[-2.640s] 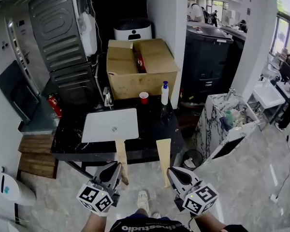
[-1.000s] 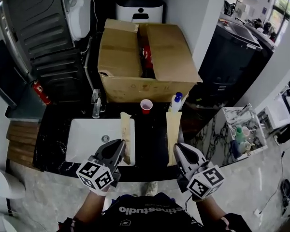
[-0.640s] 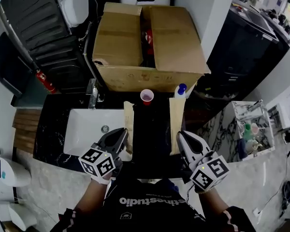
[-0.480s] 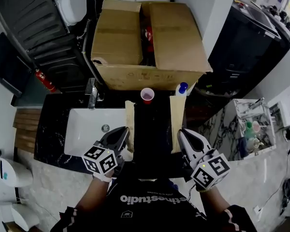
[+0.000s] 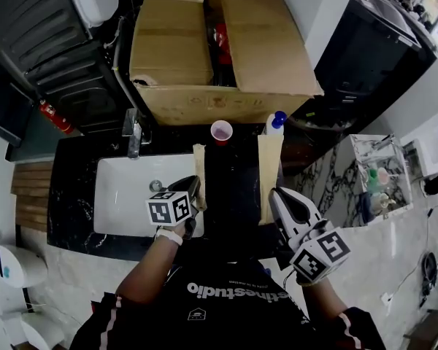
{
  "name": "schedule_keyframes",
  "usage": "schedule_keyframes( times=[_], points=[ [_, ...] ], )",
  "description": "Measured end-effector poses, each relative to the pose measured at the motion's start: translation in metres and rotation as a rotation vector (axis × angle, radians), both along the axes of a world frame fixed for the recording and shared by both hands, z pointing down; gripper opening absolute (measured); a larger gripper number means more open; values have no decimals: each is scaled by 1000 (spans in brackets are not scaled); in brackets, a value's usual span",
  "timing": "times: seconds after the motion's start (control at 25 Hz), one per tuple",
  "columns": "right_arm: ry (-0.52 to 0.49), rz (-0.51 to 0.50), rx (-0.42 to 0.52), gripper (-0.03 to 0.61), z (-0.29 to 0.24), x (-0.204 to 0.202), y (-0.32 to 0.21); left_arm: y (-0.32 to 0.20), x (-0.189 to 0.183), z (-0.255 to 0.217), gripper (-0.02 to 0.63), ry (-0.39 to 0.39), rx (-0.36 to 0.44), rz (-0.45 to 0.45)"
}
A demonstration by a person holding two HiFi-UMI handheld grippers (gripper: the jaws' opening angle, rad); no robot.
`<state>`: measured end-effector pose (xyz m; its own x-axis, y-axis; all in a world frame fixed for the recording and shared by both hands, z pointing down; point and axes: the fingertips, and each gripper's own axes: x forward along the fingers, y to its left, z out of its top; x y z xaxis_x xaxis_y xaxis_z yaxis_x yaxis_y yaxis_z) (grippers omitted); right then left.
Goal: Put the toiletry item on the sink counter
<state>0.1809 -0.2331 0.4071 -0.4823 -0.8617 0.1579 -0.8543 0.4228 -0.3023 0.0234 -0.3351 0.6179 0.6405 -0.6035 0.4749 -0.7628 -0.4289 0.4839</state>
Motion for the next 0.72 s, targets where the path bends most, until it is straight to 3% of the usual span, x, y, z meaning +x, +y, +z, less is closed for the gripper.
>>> schedule_keyframes(
  times=[0.12, 0.4, 0.72],
  points=[
    [-9, 8, -15, 43, 4, -3, 4, -11, 13, 21, 23, -5, -50, 3],
    [10, 20, -22, 43, 7, -4, 12, -22, 29, 51, 23, -100, -141, 11],
    [-10, 28, -14, 43, 6, -5, 11, -26, 27, 61, 25, -66, -192, -70]
  ],
)
